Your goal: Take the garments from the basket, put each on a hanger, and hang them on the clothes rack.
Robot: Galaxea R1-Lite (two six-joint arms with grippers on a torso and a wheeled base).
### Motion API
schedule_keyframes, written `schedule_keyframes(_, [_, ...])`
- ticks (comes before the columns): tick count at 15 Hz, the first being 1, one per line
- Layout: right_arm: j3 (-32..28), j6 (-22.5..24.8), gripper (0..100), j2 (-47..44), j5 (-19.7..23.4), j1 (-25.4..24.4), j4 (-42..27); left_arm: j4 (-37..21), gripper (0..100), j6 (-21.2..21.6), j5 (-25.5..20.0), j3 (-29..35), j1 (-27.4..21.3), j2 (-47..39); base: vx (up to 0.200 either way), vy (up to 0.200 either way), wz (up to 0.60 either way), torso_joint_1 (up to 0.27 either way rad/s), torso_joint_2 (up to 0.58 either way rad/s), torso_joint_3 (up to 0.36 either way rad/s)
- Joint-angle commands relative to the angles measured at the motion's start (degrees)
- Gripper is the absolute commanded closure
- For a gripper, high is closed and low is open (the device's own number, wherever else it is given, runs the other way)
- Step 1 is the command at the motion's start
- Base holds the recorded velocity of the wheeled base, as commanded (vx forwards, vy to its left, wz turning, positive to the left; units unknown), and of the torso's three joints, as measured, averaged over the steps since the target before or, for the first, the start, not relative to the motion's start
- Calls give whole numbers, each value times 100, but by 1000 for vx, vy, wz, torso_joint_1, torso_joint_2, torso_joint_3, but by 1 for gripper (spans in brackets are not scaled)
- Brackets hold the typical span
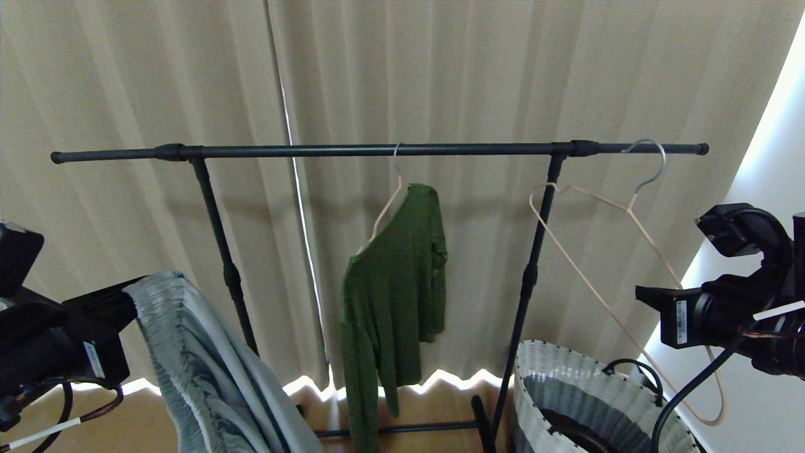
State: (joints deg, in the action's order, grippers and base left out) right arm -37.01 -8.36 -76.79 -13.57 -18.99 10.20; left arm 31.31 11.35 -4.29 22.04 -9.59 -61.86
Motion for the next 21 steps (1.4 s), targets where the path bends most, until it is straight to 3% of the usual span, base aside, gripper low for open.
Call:
schedule_keyframes(1, [10, 1, 100, 6, -5, 1, -10, 7, 100, -1, -2, 2, 1, 7, 0, 200, 0, -2, 2, 2])
schedule_keyframes(3, [62, 1, 100, 15, -5, 1, -1, 7, 100, -1, -2, 11, 1, 7, 0, 200, 0, 2, 2, 2])
schedule_keyframes(6, [405, 10, 100, 50, 82, 1, 553, 7, 100, 8, -10, -7, 37, -2, 0, 67, 0, 2, 1, 1])
schedule_keyframes(11, [493, 28, 100, 340, 873, 1, 702, -2, 100, 96, -19, 213, 80, -371, 0, 0, 0, 0, 0, 0])
schedule_keyframes(13, [440, 36, 100, 472, 1269, -61, 702, -37, 100, 394, 113, 415, 89, -573, 0, 0, 0, 0, 0, 0])
schedule_keyframes(14, [414, 36, 100, 498, 1348, -149, 711, -54, 100, 500, 245, 529, 80, -679, 0, 0, 0, 0, 0, 0])
schedule_keyframes(17, [388, 36, 100, 410, 1410, -746, 1194, -63, 100, 535, 1220, 1259, 19, -1408, 0, 0, 0, 0, 0, 0])
schedule_keyframes(21, [317, 28, 100, 278, 1787, -1414, 1344, -151, 100, 509, 1958, 2041, -271, -2067, 0, 0, 0, 0, 0, 0])
